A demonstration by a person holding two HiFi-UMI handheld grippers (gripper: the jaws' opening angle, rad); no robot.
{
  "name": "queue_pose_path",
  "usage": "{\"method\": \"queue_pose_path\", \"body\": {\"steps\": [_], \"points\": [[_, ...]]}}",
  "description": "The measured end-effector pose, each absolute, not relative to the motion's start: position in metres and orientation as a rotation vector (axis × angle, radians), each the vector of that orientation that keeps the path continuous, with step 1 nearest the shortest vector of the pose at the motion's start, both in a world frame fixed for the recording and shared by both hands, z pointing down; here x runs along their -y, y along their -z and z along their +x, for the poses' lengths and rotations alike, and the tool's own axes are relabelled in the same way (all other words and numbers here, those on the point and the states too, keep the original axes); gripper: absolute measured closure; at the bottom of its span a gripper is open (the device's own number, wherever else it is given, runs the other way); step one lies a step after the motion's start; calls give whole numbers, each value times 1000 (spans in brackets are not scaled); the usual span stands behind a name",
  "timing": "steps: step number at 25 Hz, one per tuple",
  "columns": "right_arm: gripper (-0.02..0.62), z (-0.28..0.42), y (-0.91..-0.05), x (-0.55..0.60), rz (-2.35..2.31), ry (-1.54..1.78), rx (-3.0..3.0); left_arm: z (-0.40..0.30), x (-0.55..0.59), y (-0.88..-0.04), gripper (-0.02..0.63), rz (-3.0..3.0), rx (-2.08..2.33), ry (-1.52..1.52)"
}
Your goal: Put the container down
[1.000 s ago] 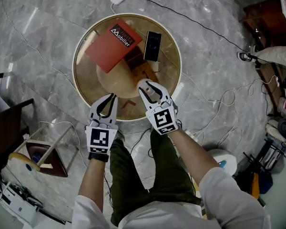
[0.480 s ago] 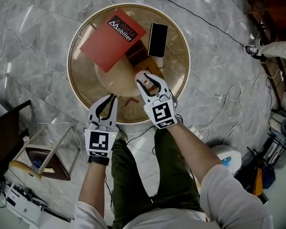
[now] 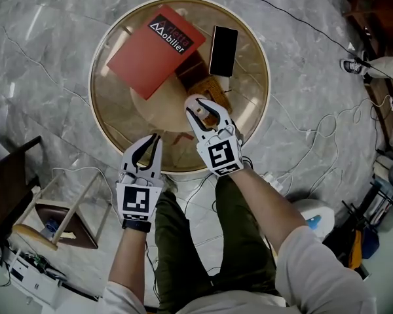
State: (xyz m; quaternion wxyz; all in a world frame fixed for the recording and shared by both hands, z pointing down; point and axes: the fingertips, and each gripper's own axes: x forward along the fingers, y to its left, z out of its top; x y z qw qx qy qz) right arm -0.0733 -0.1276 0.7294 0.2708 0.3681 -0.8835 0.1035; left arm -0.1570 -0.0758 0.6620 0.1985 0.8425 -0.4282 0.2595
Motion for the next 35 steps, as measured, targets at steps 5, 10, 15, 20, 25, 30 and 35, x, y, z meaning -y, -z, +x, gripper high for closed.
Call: {"method": "queue_pose_path", "body": {"steps": [5, 10, 15, 20, 25, 30, 35], "points": [[452, -77, -733, 132, 989, -271, 2389, -161, 75, -670, 575, 2342, 1191, -734], [451, -79, -733, 136, 998, -269, 2407, -160, 77, -674, 575, 2337, 1187, -728], [449, -83, -727, 137, 1002, -249, 2452, -158, 79, -676, 575, 2340, 1181, -727], [435, -84, -727, 138, 1003, -269, 2468, -157, 79, -678, 575, 2337, 1179, -729], [413, -83, -724, 136, 996, -270, 2469, -157, 77, -675, 575, 2342, 1179, -734], [399, -72, -715, 126, 997, -281, 2461, -155, 77, -666, 575, 2352, 1181, -740], [400, -49, -688, 112, 1021, -274, 2449, -151, 79, -647, 575, 2377, 1183, -741]]}}
